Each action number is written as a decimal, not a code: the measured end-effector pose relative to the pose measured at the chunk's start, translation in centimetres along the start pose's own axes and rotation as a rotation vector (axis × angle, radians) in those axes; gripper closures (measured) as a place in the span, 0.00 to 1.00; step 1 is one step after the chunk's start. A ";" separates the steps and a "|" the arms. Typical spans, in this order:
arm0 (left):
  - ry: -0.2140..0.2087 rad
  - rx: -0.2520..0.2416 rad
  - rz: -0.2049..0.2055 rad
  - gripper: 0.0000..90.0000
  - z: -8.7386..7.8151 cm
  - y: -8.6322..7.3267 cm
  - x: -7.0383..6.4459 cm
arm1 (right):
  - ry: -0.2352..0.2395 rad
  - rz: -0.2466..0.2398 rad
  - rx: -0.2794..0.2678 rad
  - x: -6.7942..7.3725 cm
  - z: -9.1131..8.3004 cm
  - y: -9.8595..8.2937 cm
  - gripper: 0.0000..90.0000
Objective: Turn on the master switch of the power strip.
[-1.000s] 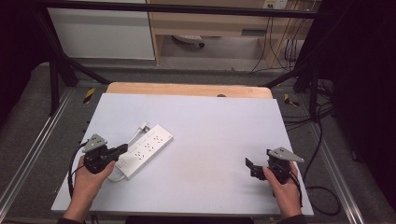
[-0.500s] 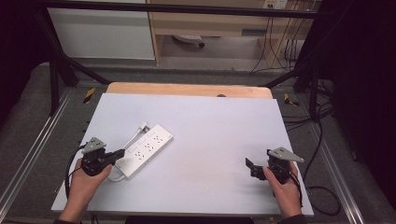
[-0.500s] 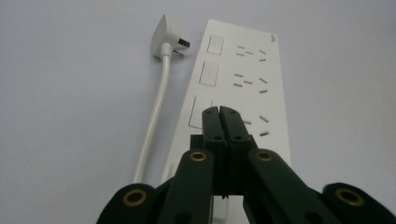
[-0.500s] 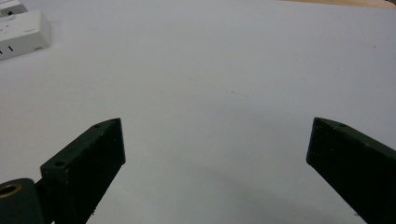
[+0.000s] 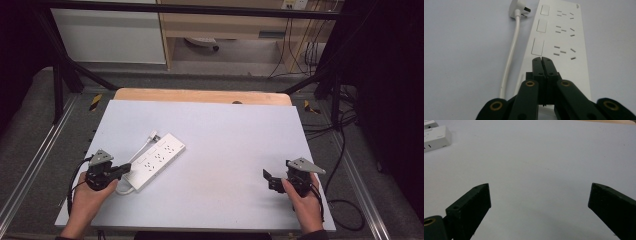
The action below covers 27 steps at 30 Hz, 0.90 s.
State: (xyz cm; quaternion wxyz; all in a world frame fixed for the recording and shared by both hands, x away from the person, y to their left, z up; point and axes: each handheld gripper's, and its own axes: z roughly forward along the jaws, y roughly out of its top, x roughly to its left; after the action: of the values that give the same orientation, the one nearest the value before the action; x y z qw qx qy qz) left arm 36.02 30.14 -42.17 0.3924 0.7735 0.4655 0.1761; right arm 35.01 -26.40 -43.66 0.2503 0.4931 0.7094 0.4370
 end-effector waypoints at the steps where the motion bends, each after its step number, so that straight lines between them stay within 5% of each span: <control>1: 0.002 0.005 0.002 1.00 0.0 0.0 0.0 | 0.000 0.000 0.000 0.0 0.0 0.0 0.05; 27: 0.033 0.062 0.038 1.00 0.2 -0.2 -0.5 | -0.003 -0.005 -0.001 0.0 -0.1 0.1 0.05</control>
State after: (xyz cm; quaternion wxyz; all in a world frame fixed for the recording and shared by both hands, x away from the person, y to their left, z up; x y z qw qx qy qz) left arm 35.80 29.69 -42.47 0.3572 0.7910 0.4623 0.1818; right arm 34.98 -26.41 -43.58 0.2526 0.4918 0.7102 0.4358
